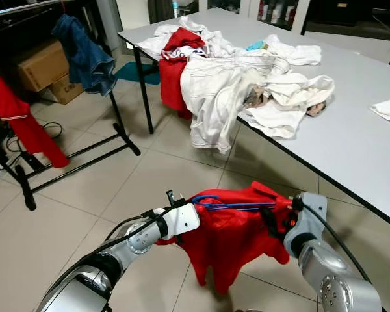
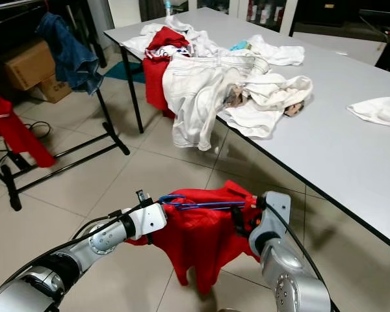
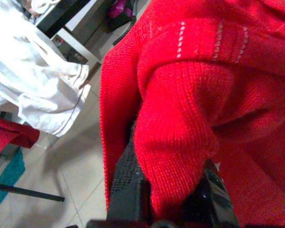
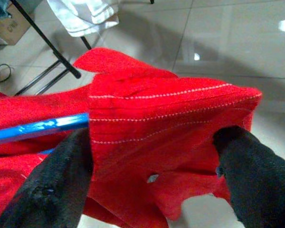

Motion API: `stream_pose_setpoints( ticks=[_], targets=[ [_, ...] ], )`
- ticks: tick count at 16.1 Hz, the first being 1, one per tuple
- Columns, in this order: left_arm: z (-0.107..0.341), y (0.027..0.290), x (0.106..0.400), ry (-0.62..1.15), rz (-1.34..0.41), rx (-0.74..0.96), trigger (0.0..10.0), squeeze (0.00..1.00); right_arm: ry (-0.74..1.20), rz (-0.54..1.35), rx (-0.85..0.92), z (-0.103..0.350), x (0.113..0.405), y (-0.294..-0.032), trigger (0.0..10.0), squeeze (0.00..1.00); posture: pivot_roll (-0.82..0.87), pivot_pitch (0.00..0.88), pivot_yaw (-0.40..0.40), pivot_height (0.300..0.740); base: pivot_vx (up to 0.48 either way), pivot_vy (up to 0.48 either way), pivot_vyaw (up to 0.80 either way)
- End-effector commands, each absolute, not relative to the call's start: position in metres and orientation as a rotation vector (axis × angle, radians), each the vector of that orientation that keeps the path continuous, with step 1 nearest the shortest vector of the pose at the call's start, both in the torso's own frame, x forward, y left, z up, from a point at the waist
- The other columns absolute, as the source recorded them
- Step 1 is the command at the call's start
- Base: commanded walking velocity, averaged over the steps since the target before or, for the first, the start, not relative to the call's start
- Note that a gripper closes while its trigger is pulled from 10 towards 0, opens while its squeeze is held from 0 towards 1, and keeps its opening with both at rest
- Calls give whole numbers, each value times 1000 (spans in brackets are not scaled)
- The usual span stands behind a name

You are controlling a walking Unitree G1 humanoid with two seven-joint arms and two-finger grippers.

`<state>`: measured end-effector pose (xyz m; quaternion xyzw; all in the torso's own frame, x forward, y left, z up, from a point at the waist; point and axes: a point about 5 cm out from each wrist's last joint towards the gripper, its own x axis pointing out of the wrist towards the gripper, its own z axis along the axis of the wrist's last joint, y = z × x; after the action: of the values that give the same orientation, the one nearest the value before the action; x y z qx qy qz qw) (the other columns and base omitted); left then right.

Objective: Hang hanger

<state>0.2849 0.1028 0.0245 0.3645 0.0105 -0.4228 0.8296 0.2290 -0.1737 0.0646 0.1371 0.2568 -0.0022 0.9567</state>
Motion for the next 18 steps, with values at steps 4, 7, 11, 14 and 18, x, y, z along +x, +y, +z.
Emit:
stream_pose_setpoints(
  ticks=[4,7,11,14,18],
  targets=[
    [29,102,286,-14,-892,779,10000,0,510,-45,320,65,235,-174,0,0,-178,0,68,740,0,0,0],
    [29,102,286,-17,-890,779,10000,0,477,-23,301,68,234,-173,0,0,-173,0,64,740,0,0,0],
    [28,102,286,-17,-891,778,10000,0,424,29,256,73,232,-173,0,0,-178,0,65,740,0,0,0],
    [28,102,286,-15,-889,776,10000,0,415,86,264,74,227,-170,0,0,-178,0,65,740,0,0,0],
    [28,102,286,-11,-889,775,10000,0,379,199,280,82,223,-162,0,0,-179,0,65,740,0,0,0]
  ],
)
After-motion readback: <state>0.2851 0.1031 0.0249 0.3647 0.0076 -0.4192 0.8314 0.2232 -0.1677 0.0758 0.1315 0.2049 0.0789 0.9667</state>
